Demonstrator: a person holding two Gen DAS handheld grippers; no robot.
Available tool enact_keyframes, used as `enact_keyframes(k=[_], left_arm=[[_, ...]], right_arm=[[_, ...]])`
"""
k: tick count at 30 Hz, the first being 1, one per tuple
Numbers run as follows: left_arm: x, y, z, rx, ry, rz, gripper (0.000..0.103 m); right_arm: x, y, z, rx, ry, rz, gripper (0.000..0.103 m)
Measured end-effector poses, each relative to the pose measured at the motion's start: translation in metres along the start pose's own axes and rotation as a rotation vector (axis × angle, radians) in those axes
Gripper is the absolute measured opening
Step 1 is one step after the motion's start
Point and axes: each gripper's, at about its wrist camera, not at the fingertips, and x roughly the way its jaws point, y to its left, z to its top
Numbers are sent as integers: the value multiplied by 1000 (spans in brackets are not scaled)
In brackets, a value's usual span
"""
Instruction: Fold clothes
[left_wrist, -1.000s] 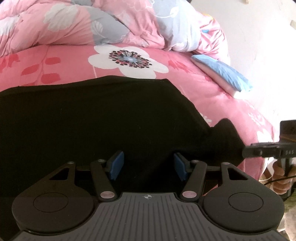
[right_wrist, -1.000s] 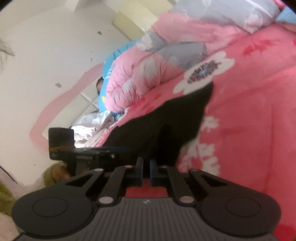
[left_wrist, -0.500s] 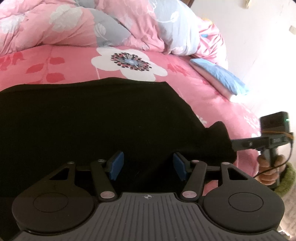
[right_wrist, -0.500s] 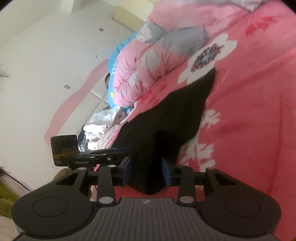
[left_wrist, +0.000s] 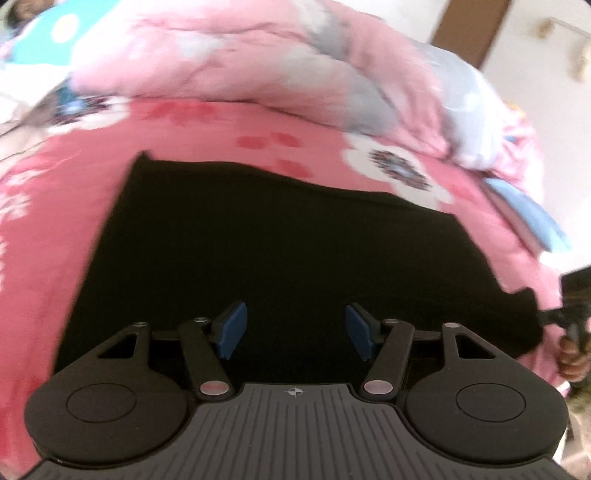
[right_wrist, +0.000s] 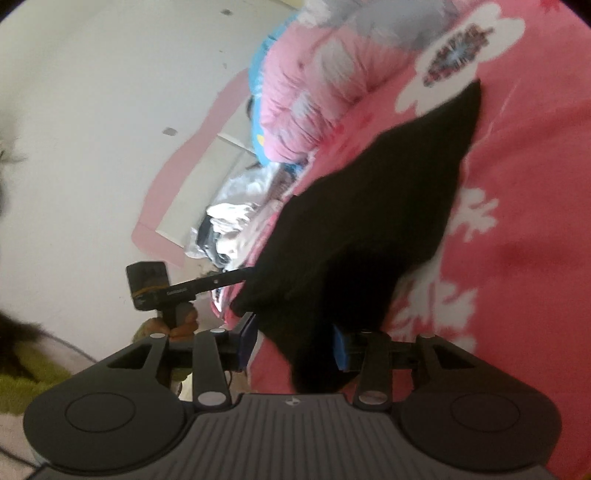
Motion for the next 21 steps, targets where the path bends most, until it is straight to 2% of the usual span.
enact_keyframes(k=[5, 9, 12, 18, 21], left_arm=[[-1, 23, 0, -36, -4, 63, 60], [3, 25, 0, -31, 3, 74, 60], [3, 27, -3, -19, 3, 81, 60], [2, 32, -4, -7, 4, 85, 60], [1, 33, -4, -8, 3, 90, 60]], right_arm=[[0, 8, -6, -69, 147, 114, 45], [3, 4, 4, -46, 156, 92, 51], [9, 6, 6, -56, 204, 121, 57], [13, 18, 4, -108, 315, 169, 58], [6, 16, 8, -98, 271, 154, 63]])
